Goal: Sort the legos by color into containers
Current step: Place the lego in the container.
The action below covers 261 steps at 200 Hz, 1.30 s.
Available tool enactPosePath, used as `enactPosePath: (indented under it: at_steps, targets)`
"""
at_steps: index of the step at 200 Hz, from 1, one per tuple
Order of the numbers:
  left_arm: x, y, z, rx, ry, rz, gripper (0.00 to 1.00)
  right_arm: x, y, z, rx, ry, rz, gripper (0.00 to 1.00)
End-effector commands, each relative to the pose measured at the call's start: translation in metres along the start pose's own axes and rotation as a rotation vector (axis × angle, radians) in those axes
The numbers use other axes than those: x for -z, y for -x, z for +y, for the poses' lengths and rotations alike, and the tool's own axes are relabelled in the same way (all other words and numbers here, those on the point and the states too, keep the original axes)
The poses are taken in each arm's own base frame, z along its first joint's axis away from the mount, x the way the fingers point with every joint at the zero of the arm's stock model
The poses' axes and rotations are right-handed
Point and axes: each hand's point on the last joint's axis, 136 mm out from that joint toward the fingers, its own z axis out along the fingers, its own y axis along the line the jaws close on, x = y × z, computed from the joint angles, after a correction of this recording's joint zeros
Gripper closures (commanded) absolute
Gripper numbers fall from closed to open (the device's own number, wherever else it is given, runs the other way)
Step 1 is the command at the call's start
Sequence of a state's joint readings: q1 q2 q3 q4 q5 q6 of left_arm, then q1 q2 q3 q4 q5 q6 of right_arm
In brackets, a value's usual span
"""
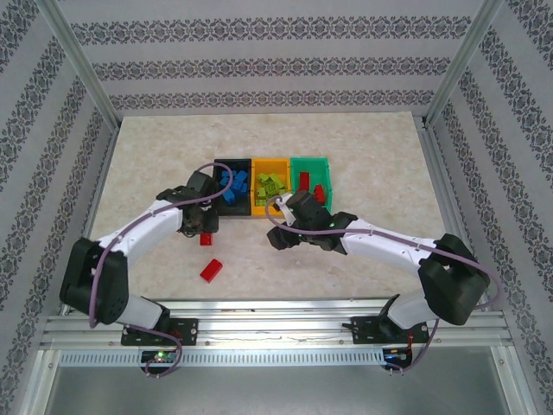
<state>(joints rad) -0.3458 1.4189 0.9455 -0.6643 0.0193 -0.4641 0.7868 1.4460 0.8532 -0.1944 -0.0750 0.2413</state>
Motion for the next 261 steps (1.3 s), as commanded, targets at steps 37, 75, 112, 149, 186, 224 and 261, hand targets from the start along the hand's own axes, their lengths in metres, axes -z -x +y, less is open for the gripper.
enactPosePath:
  at_steps: [37, 75, 112, 149, 186, 224, 261]
  targets:
    - [0.070, 0.046, -0.047, 0.039, -0.255, -0.214, 1.00, 0.018, 0.001, -0.032, -0.115, -0.045, -0.052, 0.33]
    - [0.084, 0.065, -0.090, -0.012, -0.331, -0.249, 1.00, 0.036, -0.002, -0.073, -0.268, -0.095, -0.111, 0.33]
    - [0.072, 0.091, -0.144, -0.084, -0.380, -0.237, 1.00, 0.060, -0.006, -0.107, -0.380, -0.139, -0.167, 0.33]
    - [0.053, 0.117, -0.220, -0.179, -0.451, -0.210, 1.00, 0.075, -0.014, -0.121, -0.433, -0.142, -0.198, 0.33]
    - [0.021, 0.133, -0.284, -0.223, -0.504, -0.150, 1.00, 0.079, -0.024, -0.119, -0.446, -0.129, -0.194, 0.33]
    - [-0.009, 0.142, -0.322, -0.262, -0.476, -0.093, 0.72, 0.082, -0.032, -0.115, -0.448, -0.118, -0.189, 0.33]
    - [-0.004, 0.150, -0.312, -0.281, -0.415, -0.105, 0.40, 0.076, -0.036, -0.102, -0.418, -0.078, -0.171, 0.33]
